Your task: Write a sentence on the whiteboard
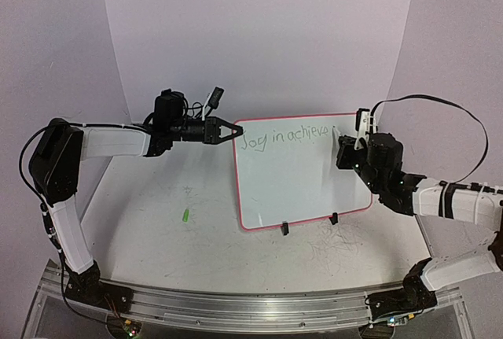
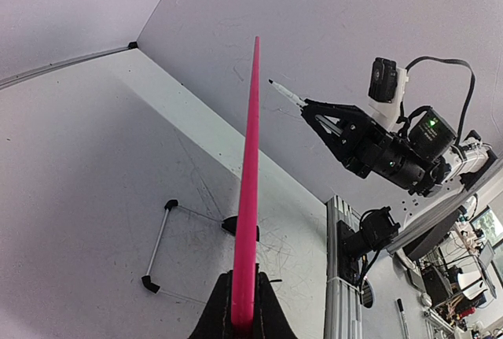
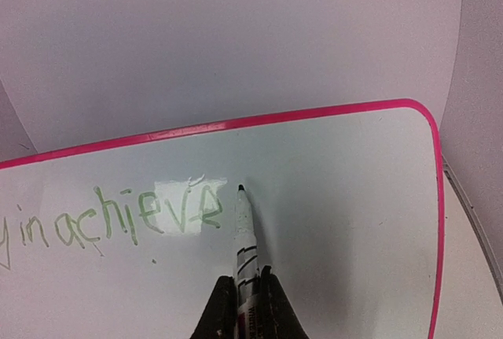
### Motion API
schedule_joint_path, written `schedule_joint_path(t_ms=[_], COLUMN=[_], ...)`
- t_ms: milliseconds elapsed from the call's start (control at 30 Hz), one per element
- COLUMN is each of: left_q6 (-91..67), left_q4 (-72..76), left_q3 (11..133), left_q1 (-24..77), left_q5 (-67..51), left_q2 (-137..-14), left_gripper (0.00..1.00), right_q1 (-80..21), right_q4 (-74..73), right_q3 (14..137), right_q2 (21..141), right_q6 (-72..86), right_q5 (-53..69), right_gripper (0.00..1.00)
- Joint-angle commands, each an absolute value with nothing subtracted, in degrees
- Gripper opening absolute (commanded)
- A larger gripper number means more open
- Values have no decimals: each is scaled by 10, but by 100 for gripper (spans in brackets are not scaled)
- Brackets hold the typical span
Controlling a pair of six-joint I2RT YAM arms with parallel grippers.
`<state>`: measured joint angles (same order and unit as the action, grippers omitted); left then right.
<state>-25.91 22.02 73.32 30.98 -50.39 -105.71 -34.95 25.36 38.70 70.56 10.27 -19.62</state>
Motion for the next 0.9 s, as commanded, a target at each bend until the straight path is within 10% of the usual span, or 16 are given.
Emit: schedule_joint_path(t_ms=[0,867], left_q6=[-231,-230], left_q4=[206,205], left_q3=[730,729], left_q1=[324,324], left_q5=[-493,-493], left_q2=[-1044,-1041], left_gripper=[0,0], right_q1=[-345,-344], right_q4=[273,266], right_q3=[415,381], right_q2=[719,725], right_q6=[86,100], right_q5=[-186,-176], right_gripper=[0,0])
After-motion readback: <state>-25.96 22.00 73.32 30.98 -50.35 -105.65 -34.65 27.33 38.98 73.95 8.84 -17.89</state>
